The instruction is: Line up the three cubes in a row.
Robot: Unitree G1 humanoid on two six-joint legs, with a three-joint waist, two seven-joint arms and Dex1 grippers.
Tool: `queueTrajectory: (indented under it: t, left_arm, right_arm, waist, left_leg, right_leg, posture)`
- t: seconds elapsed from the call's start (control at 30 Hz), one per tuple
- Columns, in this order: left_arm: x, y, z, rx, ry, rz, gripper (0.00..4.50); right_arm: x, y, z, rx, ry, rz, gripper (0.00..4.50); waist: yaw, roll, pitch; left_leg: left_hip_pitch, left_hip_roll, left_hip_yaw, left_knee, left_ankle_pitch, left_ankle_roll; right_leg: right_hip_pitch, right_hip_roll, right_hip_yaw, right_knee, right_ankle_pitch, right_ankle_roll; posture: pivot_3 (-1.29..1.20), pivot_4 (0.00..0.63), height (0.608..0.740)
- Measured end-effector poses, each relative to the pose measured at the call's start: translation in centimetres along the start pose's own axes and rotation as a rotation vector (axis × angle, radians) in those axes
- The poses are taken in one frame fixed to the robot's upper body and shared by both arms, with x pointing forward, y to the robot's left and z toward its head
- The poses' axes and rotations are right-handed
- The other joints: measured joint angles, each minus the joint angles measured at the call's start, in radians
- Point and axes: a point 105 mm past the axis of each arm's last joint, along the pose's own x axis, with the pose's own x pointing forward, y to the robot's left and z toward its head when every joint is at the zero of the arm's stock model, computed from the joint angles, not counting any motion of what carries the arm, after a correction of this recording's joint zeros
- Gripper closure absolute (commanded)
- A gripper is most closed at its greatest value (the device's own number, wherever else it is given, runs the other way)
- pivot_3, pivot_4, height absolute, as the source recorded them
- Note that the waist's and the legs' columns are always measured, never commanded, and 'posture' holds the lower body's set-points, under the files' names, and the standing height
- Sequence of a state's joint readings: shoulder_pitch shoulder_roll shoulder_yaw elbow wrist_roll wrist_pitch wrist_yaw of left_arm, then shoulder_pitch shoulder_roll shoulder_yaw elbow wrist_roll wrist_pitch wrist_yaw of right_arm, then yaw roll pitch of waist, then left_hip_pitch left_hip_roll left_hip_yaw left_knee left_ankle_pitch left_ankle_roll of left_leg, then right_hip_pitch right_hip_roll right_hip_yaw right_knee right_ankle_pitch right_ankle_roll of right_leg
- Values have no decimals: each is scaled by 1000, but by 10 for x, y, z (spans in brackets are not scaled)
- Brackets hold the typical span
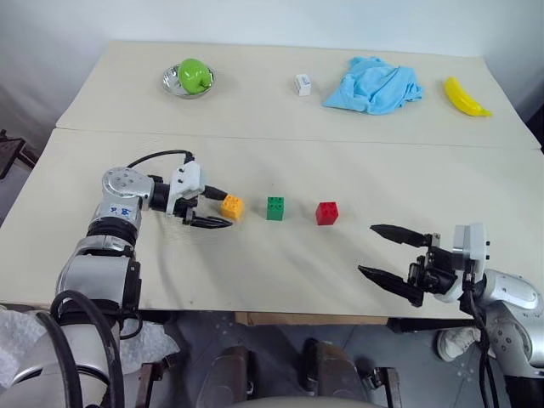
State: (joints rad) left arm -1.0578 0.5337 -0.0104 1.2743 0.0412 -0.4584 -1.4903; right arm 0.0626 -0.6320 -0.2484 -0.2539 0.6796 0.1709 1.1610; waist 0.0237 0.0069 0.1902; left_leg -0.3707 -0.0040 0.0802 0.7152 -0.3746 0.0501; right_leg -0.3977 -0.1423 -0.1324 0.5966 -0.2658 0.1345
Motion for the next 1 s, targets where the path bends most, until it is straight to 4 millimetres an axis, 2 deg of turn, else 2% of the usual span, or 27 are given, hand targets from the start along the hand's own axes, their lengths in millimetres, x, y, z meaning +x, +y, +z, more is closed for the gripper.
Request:
queueTrajectory:
  t: [0.1, 0.63, 1.0]
  left_arm:
    - [0, -1, 0, 2, 0, -10, 3037]
    - [0, 5, 0, 0, 3, 48, 3046]
    - [2, 14, 3, -9, 42, 80, 3046]
  right_arm:
    - [1, 0, 3, -15, -6, -6, 0]
    - [7, -3, 10, -47, -25, 1, 0]
    - [3, 0, 4, -26, -12, -10, 0]
  waist:
    - [0, 0, 0]
    - [1, 0, 0]
    - [3, 0, 0]
  left_leg:
    - [0, 1, -1, 0, 0, 0]
    - [0, 1, -3, 0, 0, 0]
    - [0, 0, -2, 1, 0, 0]
  right_leg:
    - [0, 0, 0, 0, 0, 0]
    - [0, 0, 0, 0, 0, 0]
    - [0, 0, 0, 1, 0, 0]
  posture:
    - [0, 150, 740]
    - [0, 150, 740]
    - [0, 150, 740]
